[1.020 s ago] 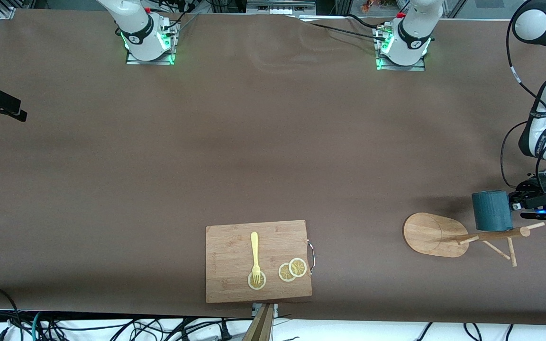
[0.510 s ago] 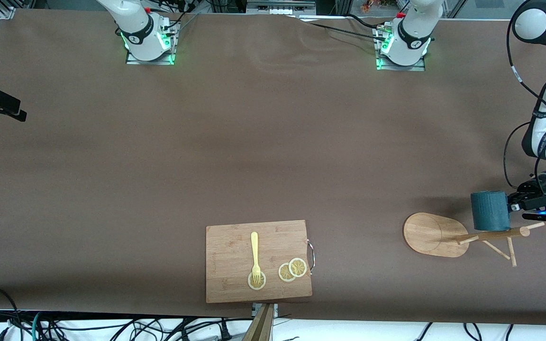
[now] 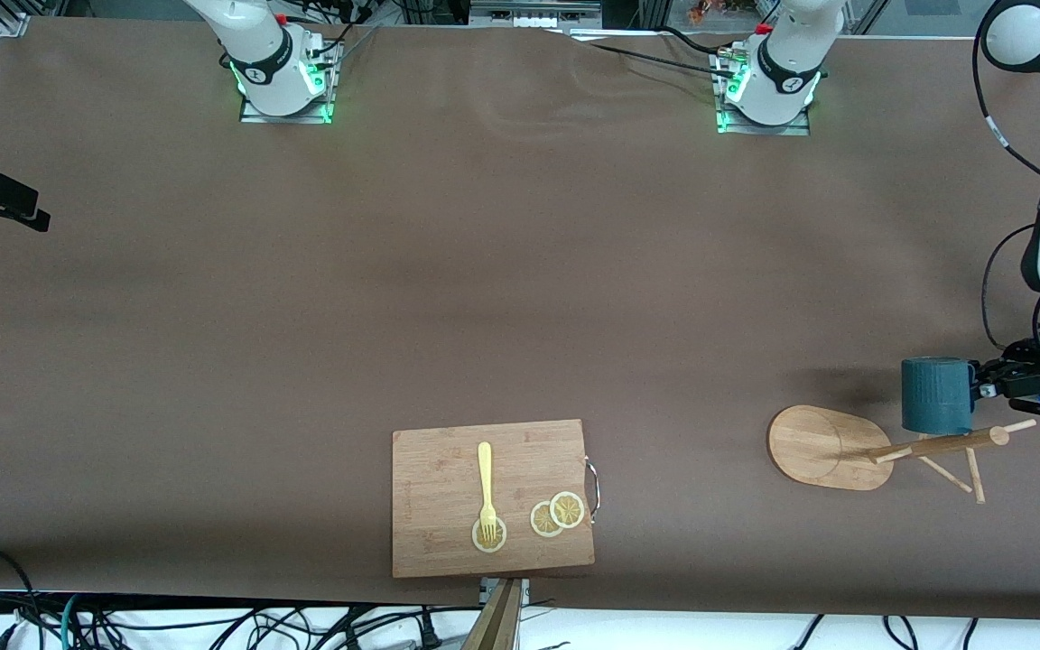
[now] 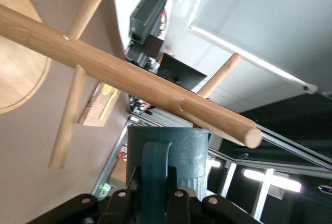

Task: Pass cup and hang on rack
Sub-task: 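Lower the mug onto a rack peg with the left gripper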

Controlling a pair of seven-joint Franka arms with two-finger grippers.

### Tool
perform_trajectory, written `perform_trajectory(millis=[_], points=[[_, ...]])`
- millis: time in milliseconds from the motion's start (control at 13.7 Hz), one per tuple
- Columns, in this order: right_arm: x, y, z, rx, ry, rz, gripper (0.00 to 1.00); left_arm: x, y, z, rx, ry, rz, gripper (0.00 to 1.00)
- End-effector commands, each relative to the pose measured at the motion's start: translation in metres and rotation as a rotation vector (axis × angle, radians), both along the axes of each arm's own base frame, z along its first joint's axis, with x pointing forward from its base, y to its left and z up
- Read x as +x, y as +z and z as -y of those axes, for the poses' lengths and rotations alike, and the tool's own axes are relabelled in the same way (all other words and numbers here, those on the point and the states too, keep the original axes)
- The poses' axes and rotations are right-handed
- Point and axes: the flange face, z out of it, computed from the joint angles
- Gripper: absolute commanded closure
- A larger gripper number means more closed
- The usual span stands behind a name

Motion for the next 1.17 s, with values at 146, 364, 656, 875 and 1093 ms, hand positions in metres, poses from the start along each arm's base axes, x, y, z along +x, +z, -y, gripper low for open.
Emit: perform_trajectory(millis=[146, 364, 656, 875, 1093], points=[[-0.001, 0.002, 0.003, 0.022, 0.007, 0.007, 0.0, 0.012, 0.019, -0.001, 0.246, 0.011, -0.208, 1.0], [-0.002, 0.002, 0.003, 0.022, 0.007, 0.004, 0.0, 0.025, 0.037, 0.003, 0.292, 0.0, -0.245, 1.0], [-0.001, 0.002, 0.003, 0.022, 0.007, 0.005, 0.0, 0.029, 0.042, 0.0, 0.356, 0.001, -0.272, 1.0], [-0.001, 0.002, 0.003, 0.022, 0.007, 0.005, 0.0, 0.046, 0.074, 0.001, 0.556, -0.054, -0.324, 1.0], [-0.002, 0.002, 0.003, 0.022, 0.007, 0.004, 0.0, 0.049, 0.076, 0.006, 0.615, -0.086, -0.322, 1.0]])
